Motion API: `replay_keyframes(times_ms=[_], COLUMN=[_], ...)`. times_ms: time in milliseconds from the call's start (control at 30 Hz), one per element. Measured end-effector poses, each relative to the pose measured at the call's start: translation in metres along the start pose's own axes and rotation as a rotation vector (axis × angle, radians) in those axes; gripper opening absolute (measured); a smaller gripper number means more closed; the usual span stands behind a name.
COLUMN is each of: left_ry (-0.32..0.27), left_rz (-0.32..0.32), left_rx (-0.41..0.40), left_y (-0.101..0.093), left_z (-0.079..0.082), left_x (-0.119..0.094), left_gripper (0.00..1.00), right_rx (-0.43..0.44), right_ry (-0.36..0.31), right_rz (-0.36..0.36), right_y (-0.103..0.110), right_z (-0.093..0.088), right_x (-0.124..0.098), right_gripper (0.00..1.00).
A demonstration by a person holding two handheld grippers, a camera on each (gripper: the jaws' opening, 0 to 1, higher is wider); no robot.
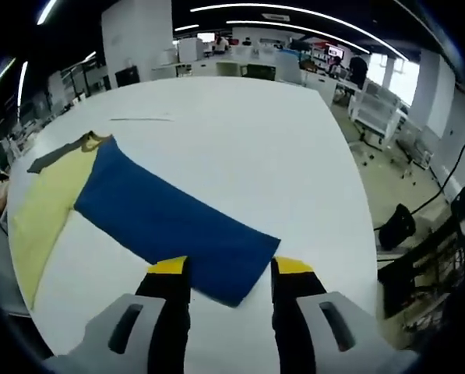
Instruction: Fold the garment on the visible template until the final outline fits inside the template.
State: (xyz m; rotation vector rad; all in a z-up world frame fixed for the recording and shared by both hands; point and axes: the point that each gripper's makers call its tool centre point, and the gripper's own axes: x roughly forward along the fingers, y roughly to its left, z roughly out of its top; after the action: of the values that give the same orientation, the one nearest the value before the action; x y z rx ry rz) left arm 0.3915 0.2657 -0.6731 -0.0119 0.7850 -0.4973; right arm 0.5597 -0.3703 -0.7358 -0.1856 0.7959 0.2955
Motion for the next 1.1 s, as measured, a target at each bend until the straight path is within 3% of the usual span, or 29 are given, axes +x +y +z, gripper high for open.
replay_keyframes(times_ms=[167,333,467,967,1100], left_ry=[0.015,0.03,0.045,0.068,0.073], left_rz=[0.001,-0.012,-0.011,-0.01,-0.012], left_rx=[0.001,0.005,0.007,0.006,0.008], left_y=[0.002,0.004,0.006,0.009,0.008], left_z=[-0.001,-0.005,-0.008,-0.012,-0.013], left_x=[0.007,0.012,0.014,0.017,0.019], left_gripper=[0.74,0.73,0.73,0.72,0.72], right_rx=[0.001,-0.033,-0.014,0.02,0.037], right_ry=[0.0,0.028,0.032,0.126,0.123], right_rz=[-0.05,-0.049,-0.053,-0.044,-0.044], right_y=[-0.018,-0.026,-0.032,-0.038,-0.037], right_z=[0.005,0.005,0.008,-0.008,-0.008], right_x=[0.008,0.021,0.026,0.042,0.041], right_gripper=[0.33,0.27,0.21,0.17,0.14])
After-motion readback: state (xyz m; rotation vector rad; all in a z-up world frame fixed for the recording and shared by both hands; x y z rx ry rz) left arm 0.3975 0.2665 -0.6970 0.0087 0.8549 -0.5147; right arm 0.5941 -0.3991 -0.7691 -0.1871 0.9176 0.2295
